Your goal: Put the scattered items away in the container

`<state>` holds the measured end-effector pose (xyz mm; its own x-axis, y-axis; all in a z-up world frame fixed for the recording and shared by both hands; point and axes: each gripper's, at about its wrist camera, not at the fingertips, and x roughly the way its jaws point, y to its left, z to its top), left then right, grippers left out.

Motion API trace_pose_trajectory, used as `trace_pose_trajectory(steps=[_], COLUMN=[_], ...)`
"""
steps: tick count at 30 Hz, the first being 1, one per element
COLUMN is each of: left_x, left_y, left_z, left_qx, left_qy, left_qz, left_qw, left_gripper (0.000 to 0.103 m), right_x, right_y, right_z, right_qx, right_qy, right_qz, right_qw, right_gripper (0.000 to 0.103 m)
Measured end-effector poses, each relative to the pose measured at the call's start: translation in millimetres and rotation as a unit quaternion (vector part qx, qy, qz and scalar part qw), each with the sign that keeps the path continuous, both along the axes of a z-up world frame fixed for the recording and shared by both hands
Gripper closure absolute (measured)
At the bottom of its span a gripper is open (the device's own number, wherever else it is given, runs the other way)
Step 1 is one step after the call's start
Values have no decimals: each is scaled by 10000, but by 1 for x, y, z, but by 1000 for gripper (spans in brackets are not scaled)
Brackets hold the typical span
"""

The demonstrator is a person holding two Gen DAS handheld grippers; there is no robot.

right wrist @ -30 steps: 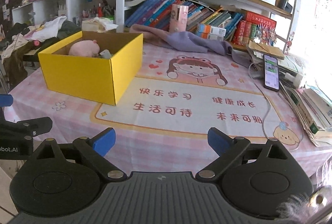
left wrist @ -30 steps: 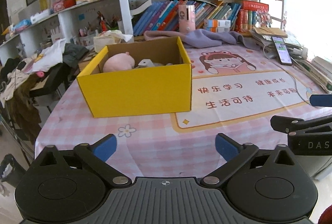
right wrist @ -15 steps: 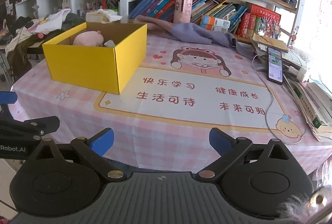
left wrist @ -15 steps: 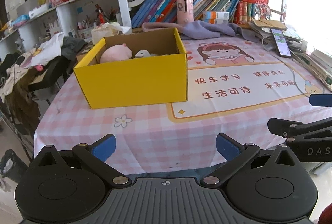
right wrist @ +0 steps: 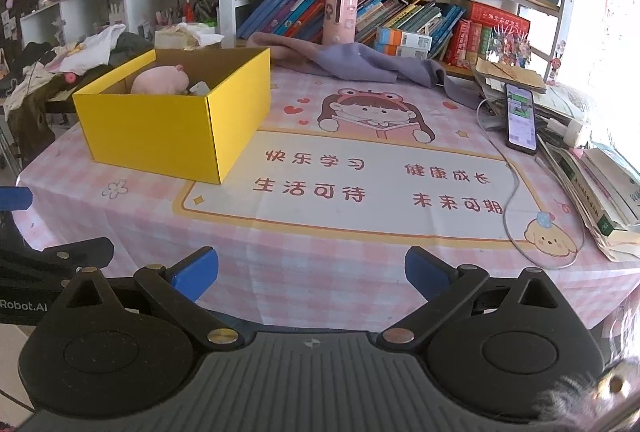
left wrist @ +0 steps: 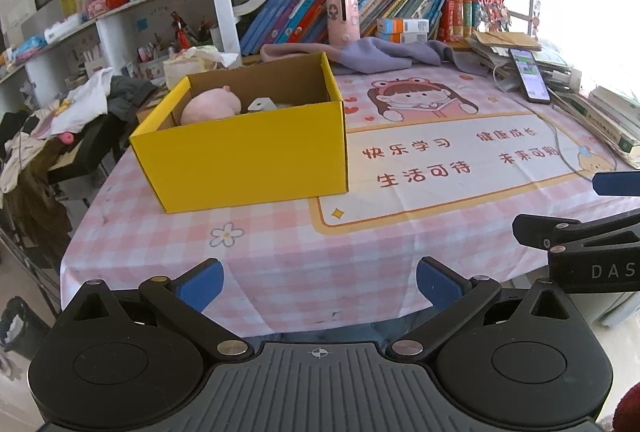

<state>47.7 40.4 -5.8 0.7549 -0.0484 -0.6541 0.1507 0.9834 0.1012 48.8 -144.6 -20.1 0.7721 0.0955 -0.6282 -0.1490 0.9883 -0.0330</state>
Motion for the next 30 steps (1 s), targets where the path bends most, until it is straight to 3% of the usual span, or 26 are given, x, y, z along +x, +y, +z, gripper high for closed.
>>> trace_pose_trajectory(steps=[30], left_x=[-11], left_y=[4], left_z=[0], left_qx=[45], left_qy=[61], left_qz=[79], left_qw=[9999], left_gripper=[0], right_x=[-9], right_y=[5], right_z=[1], right_qx=[-13], right_qy=[-8], right_qz=[74], right_qw=[10000], right_gripper=[0])
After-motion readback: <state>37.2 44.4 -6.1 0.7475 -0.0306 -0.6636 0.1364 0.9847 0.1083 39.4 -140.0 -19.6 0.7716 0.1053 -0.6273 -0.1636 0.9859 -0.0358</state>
